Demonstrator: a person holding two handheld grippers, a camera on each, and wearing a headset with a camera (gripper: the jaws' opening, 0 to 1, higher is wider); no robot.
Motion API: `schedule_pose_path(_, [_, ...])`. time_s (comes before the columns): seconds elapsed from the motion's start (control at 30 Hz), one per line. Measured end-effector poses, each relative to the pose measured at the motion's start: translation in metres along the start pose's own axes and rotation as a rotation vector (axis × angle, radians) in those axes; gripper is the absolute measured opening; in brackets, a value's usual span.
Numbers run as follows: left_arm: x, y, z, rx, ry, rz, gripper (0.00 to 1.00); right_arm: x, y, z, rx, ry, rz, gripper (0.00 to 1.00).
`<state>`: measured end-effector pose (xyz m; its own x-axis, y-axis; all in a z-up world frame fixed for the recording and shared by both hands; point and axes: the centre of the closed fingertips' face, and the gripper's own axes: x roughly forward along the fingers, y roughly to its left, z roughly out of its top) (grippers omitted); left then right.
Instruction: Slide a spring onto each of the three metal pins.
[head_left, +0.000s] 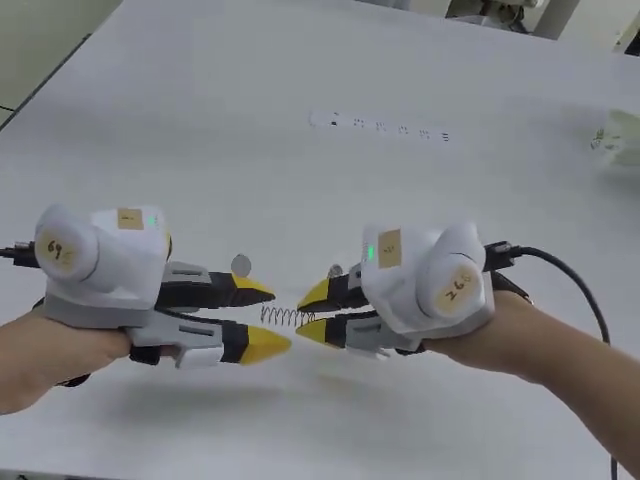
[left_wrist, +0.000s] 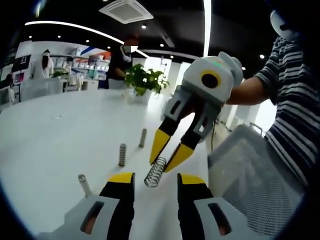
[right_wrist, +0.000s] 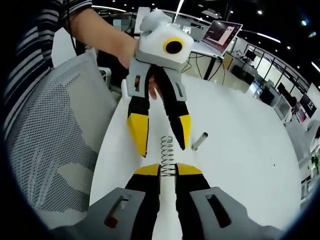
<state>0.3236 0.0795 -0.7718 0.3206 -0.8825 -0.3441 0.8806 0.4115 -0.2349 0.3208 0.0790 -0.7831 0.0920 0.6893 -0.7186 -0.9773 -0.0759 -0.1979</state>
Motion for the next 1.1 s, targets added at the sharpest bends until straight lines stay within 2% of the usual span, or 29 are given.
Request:
schedule_pose_path(0.23, [0.002, -0.005, -0.001, 0.007, -0.003, -0.018, 0.14, -0.001, 0.001, 0.0, -0.002, -0.004, 0.003, 0.08])
schedule_pose_path(0.47, [0.0, -0.002, 0.002, 0.005, -0.015, -0.013, 0.05, -0.002, 0.003, 0.001, -0.007, -0.011, 0.008, 0.08])
schedule_pose_path(0.67, [0.0, -0.005, 0.003, 0.021, -0.025, -0.024, 0.04, -0.003, 0.004, 0.002, -0.005, -0.018, 0.008, 0.08])
schedule_pose_path(0.73, [-0.001, -0.009, 0.003, 0.018, -0.025, -0.052, 0.02, -0.004, 0.004, 0.001, -0.004, -0.017, 0.006, 0.08])
schedule_pose_path(0.8, [-0.001, -0.009, 0.004, 0.04, -0.029, -0.052, 0.02, -0.005, 0.005, 0.003, 0.0, -0.024, 0.008, 0.08])
schedule_pose_path(0.97, [-0.002, -0.01, 0.006, 0.049, -0.03, -0.064, 0.02, -0.006, 0.006, 0.003, 0.001, -0.026, 0.01, 0.08])
schedule_pose_path(1.1, [-0.001, -0.013, 0.006, 0.055, -0.022, -0.086, 0.02, -0.009, 0.008, 0.003, 0.048, -0.045, 0.017, 0.09])
